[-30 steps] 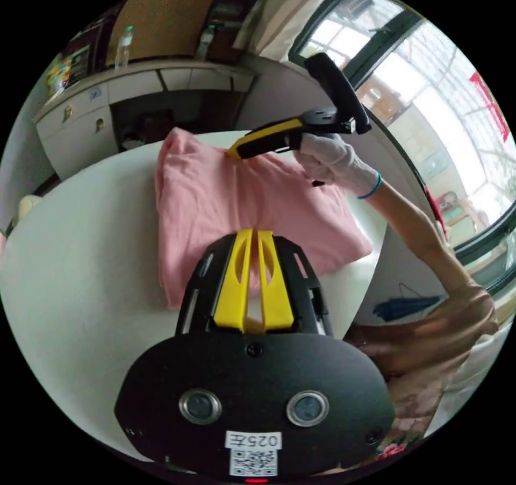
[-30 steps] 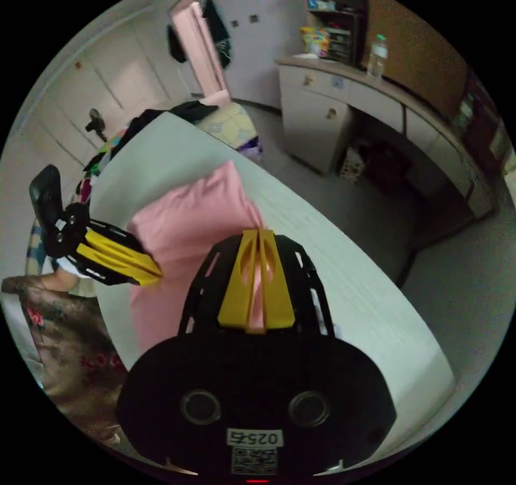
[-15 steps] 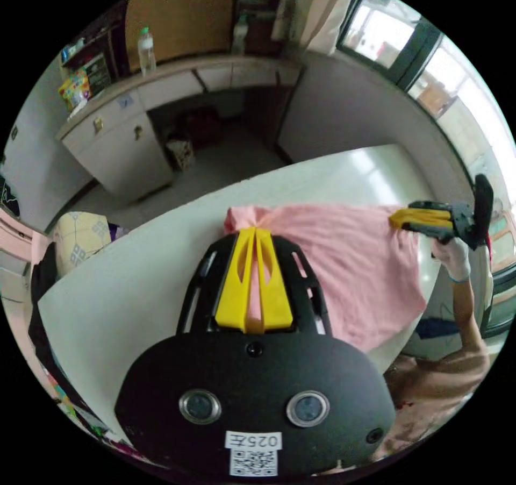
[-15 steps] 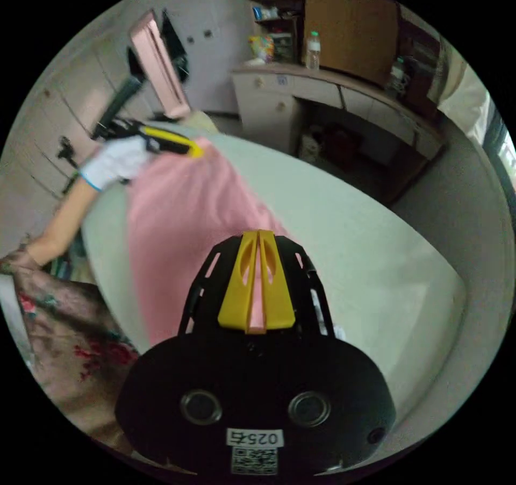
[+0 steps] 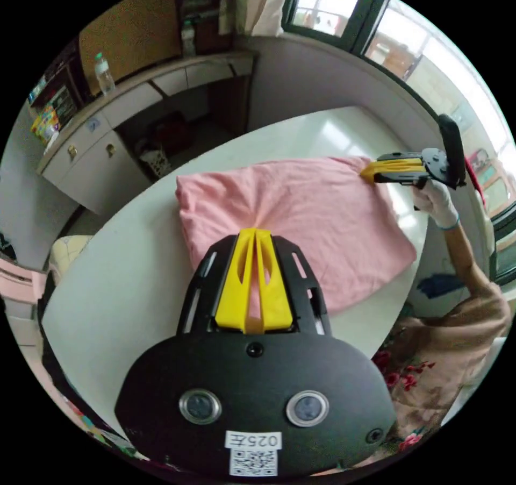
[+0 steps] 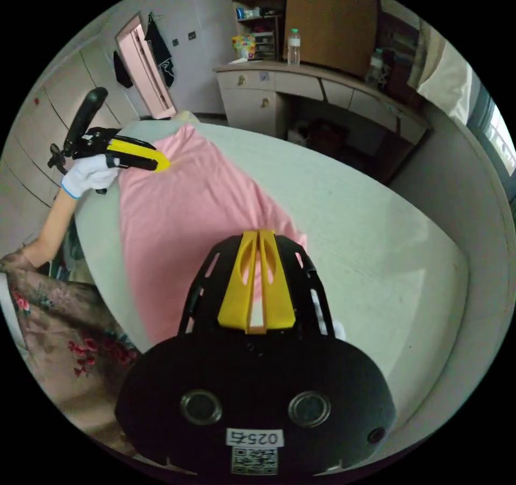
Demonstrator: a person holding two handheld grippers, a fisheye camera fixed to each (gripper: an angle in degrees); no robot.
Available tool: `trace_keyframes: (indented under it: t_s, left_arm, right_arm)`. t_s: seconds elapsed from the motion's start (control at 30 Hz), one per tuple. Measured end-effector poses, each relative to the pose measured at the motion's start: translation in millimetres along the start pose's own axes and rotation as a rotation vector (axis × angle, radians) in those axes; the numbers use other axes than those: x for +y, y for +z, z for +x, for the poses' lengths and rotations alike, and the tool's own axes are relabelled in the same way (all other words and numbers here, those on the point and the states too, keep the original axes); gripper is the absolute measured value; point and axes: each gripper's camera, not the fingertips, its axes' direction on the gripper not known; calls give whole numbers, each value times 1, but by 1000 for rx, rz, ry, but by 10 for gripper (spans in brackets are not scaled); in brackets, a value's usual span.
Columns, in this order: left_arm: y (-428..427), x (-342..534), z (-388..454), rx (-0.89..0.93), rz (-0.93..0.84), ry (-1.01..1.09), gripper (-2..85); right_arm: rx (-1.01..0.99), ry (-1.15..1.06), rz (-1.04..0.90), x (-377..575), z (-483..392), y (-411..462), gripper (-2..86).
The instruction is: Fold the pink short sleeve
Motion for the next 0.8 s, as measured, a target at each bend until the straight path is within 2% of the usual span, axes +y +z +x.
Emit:
trace_keyframes:
  t_s: [0.1,0.17,0.33,0.4,0.5,0.6,0.67,0.73,0.8]
  left_arm:
    - [-28,15,-5,-24,100,-48,-10]
    - [-17,13,-17,-124,41,-110,-10]
    - [11,2,-45,-9,-19,-152,-11]
    - [13,7,-44,1,-22,-150,-11]
    - [12,34,-26,20,-31,-127,-10]
    - [9,83,4,125,-35,-92,-10]
    - [-5,118,25,162,30,-66,-10]
    - [-29,129,27,124,123,-87,-10]
    - [-55,126,20,108,216,-102,-10]
  right_arm:
    - [-113,-15,153,22,-16,-28,-9]
    - [-146,-33,189,28,-33,-29,-9]
    - [16,-128,-20,21,-47,48,-8]
    - [-60,-78,-9,28,-31,50,-9]
    - [-73,-116,-67,39,-24,53,-9]
    - [-15,-154,-110,51,-25,55,-9]
    - [55,-154,-128,54,-24,51,-9]
    - [68,-134,-28,59,-33,36,-9]
    - [-94,-134,131,64,-54,21,-9]
